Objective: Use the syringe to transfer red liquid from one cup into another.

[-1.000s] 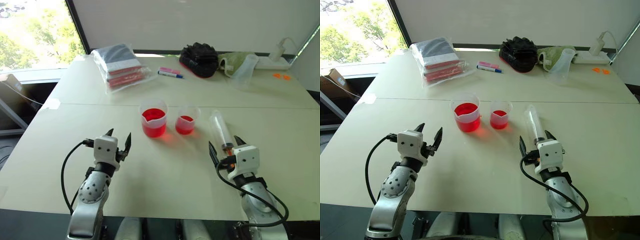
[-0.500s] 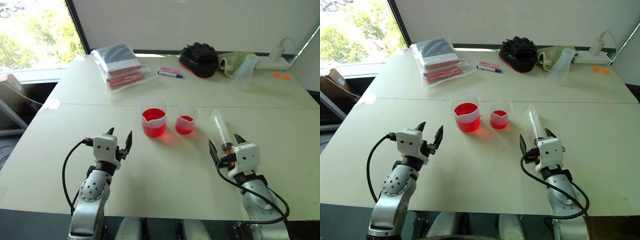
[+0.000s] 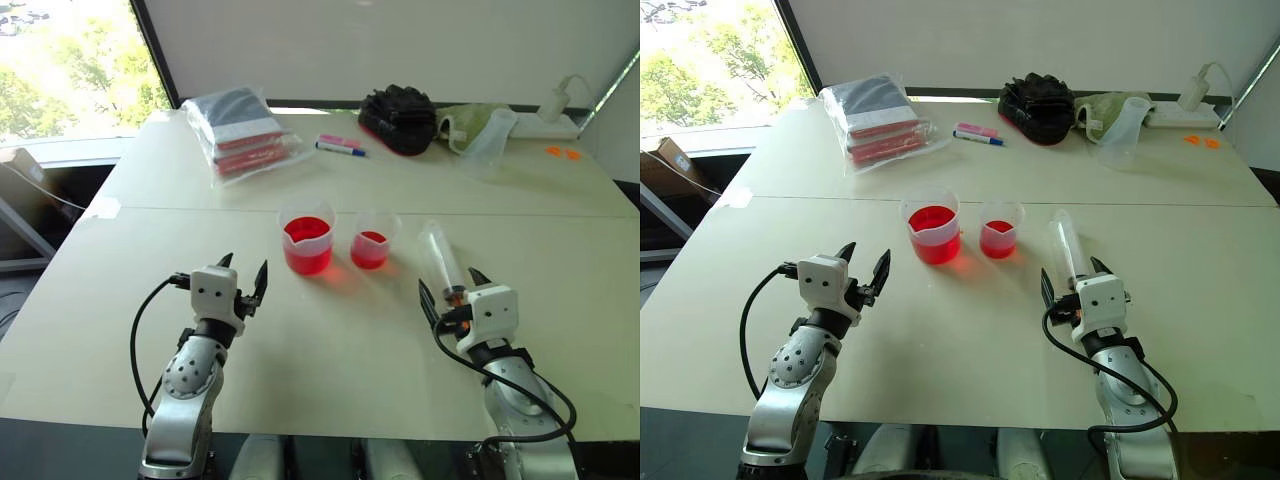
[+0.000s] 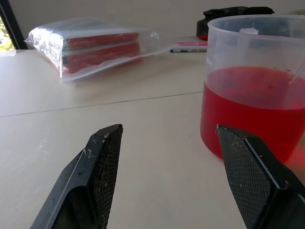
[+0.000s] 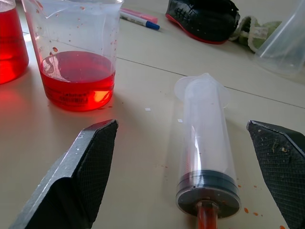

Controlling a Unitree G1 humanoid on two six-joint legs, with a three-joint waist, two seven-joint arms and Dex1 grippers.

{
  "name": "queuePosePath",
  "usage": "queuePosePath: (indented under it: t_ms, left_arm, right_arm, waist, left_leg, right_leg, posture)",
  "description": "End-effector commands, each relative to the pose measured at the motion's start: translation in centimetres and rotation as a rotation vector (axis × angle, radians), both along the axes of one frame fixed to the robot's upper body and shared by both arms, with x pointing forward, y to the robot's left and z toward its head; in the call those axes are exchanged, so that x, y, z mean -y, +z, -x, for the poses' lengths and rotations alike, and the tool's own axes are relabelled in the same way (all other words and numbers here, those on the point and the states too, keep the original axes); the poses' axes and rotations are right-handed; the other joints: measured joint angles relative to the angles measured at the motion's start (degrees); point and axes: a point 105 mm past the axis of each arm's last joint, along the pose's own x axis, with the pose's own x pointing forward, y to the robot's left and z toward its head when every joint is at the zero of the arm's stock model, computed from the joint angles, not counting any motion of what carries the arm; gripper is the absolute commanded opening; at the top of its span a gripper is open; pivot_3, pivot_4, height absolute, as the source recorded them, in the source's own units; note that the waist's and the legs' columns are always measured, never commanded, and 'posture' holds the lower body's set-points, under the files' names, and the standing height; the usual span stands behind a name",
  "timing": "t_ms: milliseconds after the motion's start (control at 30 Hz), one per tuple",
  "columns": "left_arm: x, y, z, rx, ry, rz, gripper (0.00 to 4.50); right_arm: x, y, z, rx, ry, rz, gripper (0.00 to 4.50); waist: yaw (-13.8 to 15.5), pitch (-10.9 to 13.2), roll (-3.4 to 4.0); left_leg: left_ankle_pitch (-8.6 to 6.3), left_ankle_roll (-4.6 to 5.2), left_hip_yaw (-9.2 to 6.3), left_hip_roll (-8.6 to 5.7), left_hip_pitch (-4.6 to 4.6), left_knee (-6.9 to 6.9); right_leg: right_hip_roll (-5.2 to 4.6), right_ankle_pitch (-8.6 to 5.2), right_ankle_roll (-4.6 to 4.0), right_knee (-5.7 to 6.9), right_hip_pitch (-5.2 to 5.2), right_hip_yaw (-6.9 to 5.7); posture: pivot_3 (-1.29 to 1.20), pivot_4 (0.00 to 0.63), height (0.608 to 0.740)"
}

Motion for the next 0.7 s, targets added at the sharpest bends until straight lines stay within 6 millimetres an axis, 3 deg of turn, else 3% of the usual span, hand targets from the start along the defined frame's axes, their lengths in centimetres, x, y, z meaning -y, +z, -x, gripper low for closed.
queuePosePath:
  t_ms: [33, 133, 233, 267, 333, 367, 533, 700]
  left_arm:
    - [0.0, 1.0, -0.1, 0.033, -0.035, 0.018, 3.28]
    - [-0.5, 1.6, -0.2, 0.025, -0.094, 0.050, 3.28]
    - [0.5, 2.5, 0.3, -0.032, -0.301, 0.079, 3.28]
    - [1.2, 2.7, 0.9, -0.079, -0.428, 0.054, 3.28]
    - [2.0, 4.4, 4.2, -0.225, -0.819, -0.019, 3.28]
    - [1.7, 4.9, 5.4, -0.297, -0.946, -0.089, 3.28]
    - [-3.2, 8.1, 4.8, -0.508, -1.094, -0.318, 3.28]
    - [-3.9, 11.7, 3.4, -0.468, -1.185, -0.349, 3.28]
  right_arm:
    - [0.4, 1.1, 0.1, 0.046, 0.010, -0.002, 4.45]
    - [0.5, 2.1, -0.1, 0.059, 0.056, 0.004, 4.45]
    - [0.8, 3.7, -1.1, 0.052, 0.131, -0.001, 4.45]
    - [0.6, 4.6, -1.5, 0.042, 0.192, 0.003, 4.45]
    - [-0.8, 7.6, -1.8, -0.006, 0.422, 0.029, 4.45]
    - [-1.3, 8.7, -1.6, -0.048, 0.524, 0.018, 4.45]
    - [-0.8, 12.2, -2.4, -0.260, 0.686, -0.061, 4.45]
    - [0.8, 14.0, -4.7, -0.458, 0.600, 0.010, 4.45]
  waist:
    - [-0.01, 0.00, 0.00]
    - [0.00, 0.00, 0.00]
    - [-0.18, 0.00, 0.00]
    - [-0.19, 0.00, 0.00]
    - [-0.60, 0.19, 0.03]
    - [-0.57, 0.24, 0.11]
    - [-0.05, 0.23, 0.14]
    - [-0.17, 0.26, 0.14]
  left_leg:
    - [0.00, 0.00, 0.00, 0.00, 0.00, 0.00]
    - [0.00, 0.00, 0.00, 0.00, 0.00, 0.00]
    - [0.00, 0.00, 0.00, 0.00, 0.03, 0.00]
    - [0.00, -0.01, 0.00, 0.00, 0.05, 0.00]
    - [0.01, -0.02, 0.00, 0.04, 0.07, 0.00]
    - [0.06, -0.10, 0.00, 0.07, 0.04, 0.00]
    - [0.05, -0.08, -0.07, 0.02, 0.68, -0.44]
    - [-0.01, 0.03, -0.07, -0.05, 0.59, -0.54]
  right_leg:
    - [0.00, 0.00, 0.00, 0.00, 0.00, 0.00]
    - [0.00, 0.00, 0.00, 0.00, 0.00, 0.00]
    - [0.00, 0.00, 0.00, 0.00, 0.01, 0.00]
    - [0.01, 0.00, 0.00, 0.01, 0.04, -0.01]
    - [0.05, -0.01, -0.02, 0.06, 0.04, -0.01]
    - [0.09, -0.01, -0.03, 0.07, -0.02, -0.01]
    - [0.04, -0.06, -0.11, -0.39, 0.67, -0.12]
    - [-0.01, -0.05, -0.10, -0.71, 0.67, -0.17]
  posture:
    - [0.00, 0.150, 0.711]
    - [0.00, 0.150, 0.711]
    - [0.00, 0.150, 0.711]
    - [0.00, 0.150, 0.711]
    - [0.00, 0.150, 0.711]
    - [0.00, 0.150, 0.711]
    - [0.00, 0.150, 0.711]
    - [0.00, 0.150, 0.711]
